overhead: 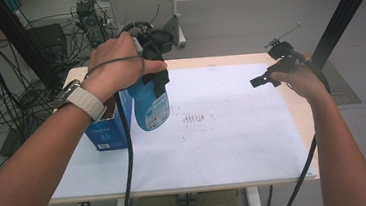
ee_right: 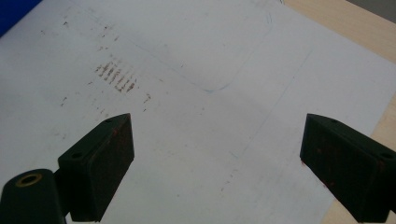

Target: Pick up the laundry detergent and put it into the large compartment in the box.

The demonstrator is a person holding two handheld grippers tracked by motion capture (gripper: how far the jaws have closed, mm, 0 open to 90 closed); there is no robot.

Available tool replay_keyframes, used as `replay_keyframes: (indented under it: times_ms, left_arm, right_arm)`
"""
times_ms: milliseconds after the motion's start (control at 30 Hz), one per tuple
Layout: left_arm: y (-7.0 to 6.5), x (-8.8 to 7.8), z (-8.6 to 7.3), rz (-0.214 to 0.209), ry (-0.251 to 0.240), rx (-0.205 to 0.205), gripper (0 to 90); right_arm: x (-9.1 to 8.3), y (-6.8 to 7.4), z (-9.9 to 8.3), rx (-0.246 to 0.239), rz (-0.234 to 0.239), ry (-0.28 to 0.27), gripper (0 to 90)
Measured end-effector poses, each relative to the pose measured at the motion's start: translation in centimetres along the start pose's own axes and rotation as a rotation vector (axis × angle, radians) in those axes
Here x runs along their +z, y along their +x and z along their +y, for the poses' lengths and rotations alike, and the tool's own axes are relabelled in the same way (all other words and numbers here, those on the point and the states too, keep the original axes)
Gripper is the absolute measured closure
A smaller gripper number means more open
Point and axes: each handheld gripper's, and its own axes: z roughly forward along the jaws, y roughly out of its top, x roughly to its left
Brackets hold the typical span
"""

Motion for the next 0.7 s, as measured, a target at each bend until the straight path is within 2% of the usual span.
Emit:
replay_keyframes:
  times_ms: [100, 333, 700]
  left_arm:
    - [0.6, -0.5, -0.3, -0.010, -0.005, -0.033, 37.5]
    - [0.9, -1.5, -0.4, 0.009, 0.004, -0.082, 37.4]
    - [2.7, -2.4, -0.8, -0.004, 0.011, -0.188, 37.3]
  right_arm:
    - [-0.1, 0.1, 0.0, -0.008, 0.001, -0.007, 9.8]
    - [-0.1, 0.0, -0.2, -0.019, 0.010, -0.015, 9.8]
    - [0.3, -0.5, 0.0, -0.034, 0.028, -0.021, 9.8]
